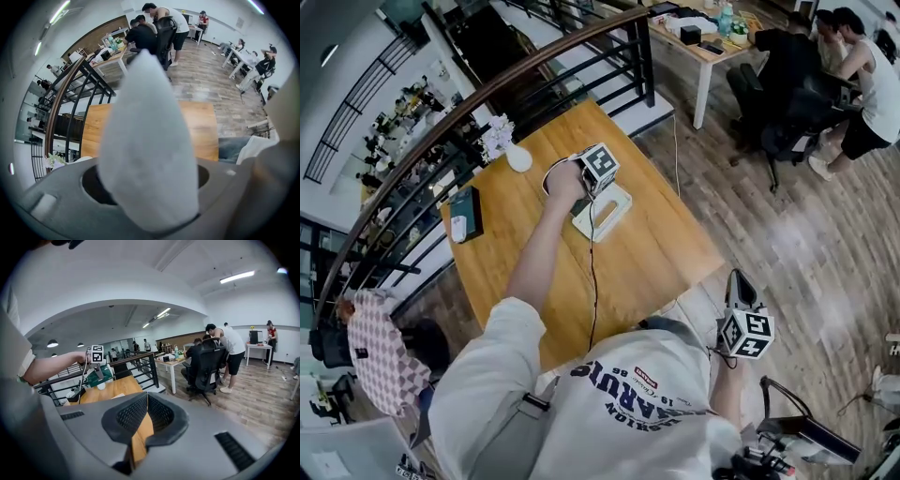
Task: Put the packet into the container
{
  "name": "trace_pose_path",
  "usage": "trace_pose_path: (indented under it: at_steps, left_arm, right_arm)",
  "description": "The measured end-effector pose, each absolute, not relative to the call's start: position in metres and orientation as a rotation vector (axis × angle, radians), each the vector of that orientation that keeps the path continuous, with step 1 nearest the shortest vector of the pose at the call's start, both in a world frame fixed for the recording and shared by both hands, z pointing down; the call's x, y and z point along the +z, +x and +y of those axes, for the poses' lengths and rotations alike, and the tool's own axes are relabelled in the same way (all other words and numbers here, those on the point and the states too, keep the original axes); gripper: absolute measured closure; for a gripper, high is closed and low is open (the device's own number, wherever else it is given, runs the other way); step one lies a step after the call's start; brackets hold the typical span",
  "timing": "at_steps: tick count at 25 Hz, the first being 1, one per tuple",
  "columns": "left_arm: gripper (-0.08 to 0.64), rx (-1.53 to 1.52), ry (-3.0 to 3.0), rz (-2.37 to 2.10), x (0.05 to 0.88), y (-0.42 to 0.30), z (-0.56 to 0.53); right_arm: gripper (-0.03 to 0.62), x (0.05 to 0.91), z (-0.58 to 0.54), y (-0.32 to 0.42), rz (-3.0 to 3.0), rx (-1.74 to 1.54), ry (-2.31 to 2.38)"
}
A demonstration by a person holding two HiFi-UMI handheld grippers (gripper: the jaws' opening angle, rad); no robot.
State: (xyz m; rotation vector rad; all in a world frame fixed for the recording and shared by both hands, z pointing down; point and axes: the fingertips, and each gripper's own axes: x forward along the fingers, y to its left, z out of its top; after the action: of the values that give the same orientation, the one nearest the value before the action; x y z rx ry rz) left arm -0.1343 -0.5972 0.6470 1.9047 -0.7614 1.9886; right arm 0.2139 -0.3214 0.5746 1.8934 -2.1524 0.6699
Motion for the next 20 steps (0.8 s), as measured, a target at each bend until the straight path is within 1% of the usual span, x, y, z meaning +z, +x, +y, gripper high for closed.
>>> trace_pose_path:
  at_steps: [8,13,20]
  left_arm:
    - [0.256,1.990,1.880,-0.730,0.653,-0.123,-0.609]
    - [0.256,1.998,1.849,-0.709,0.663,-0.130,-0.605]
    - [0.256,1.971,1.863,-0.692,0.725,-0.130,-0.609]
  right_arm:
    - [0.583,0.584,-0.319,0.213,-2.150,0.721,1.895]
    - [0.583,0.580,-0.324,0.204,-2.163,0.723,1.876]
    - [0.583,0.587,-0.327,0.202,-2.161,0.728,1.863]
